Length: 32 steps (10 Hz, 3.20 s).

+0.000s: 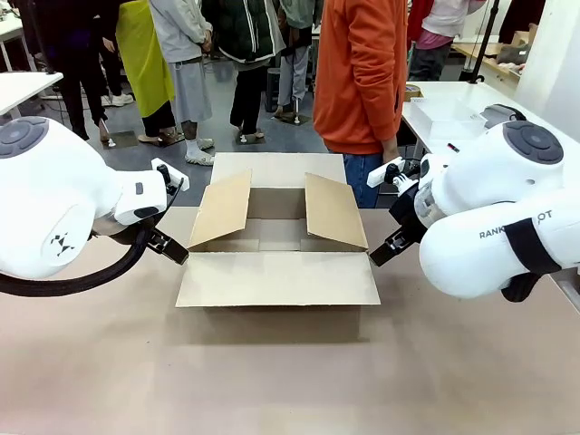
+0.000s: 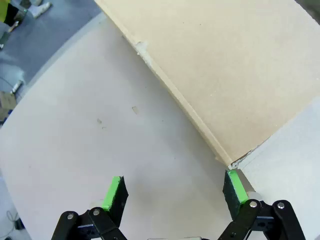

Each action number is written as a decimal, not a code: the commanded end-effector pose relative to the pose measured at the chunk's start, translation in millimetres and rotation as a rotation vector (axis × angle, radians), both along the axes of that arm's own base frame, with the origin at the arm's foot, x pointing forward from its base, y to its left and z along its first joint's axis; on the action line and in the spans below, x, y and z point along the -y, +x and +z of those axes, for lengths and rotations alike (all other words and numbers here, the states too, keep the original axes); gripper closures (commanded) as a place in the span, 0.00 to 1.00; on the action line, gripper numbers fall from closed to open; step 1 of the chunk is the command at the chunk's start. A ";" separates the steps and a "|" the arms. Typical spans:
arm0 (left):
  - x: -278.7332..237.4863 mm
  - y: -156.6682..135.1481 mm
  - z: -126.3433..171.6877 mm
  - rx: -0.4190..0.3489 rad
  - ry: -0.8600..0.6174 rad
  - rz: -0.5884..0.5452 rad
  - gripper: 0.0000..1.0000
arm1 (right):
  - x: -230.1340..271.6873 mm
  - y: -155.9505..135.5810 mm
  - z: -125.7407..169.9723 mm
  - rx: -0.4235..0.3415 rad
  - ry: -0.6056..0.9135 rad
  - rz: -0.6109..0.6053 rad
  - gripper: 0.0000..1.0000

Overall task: Pack the gift set into the box.
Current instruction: Place both hands on the side flaps of the Package Box and spread them outward.

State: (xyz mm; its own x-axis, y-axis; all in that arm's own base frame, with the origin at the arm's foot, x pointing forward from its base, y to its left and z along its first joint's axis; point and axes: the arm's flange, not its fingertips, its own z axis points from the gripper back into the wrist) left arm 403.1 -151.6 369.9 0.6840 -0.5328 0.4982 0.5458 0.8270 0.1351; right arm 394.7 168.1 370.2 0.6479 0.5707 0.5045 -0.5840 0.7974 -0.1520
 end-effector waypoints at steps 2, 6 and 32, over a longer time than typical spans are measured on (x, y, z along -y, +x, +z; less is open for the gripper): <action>0.0 0.0 0.1 0.000 0.000 0.000 0.00 | 0.1 0.0 0.6 0.001 0.001 0.000 0.00; 0.0 0.0 0.1 0.000 0.000 0.000 0.00 | 0.1 0.0 0.6 0.001 0.001 0.000 0.00; -283.0 -97.7 91.2 -0.265 -1.145 0.345 0.00 | 269.3 -75.1 124.9 -0.272 1.104 -0.537 0.00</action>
State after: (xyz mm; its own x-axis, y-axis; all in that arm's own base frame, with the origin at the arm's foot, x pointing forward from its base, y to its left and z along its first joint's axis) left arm 298.1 182.7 436.5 0.8370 0.4453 0.3180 0.1205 0.4170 -0.9009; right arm 301.0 -158.6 486.7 0.8250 -0.5076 0.2484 0.0193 0.4646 0.8853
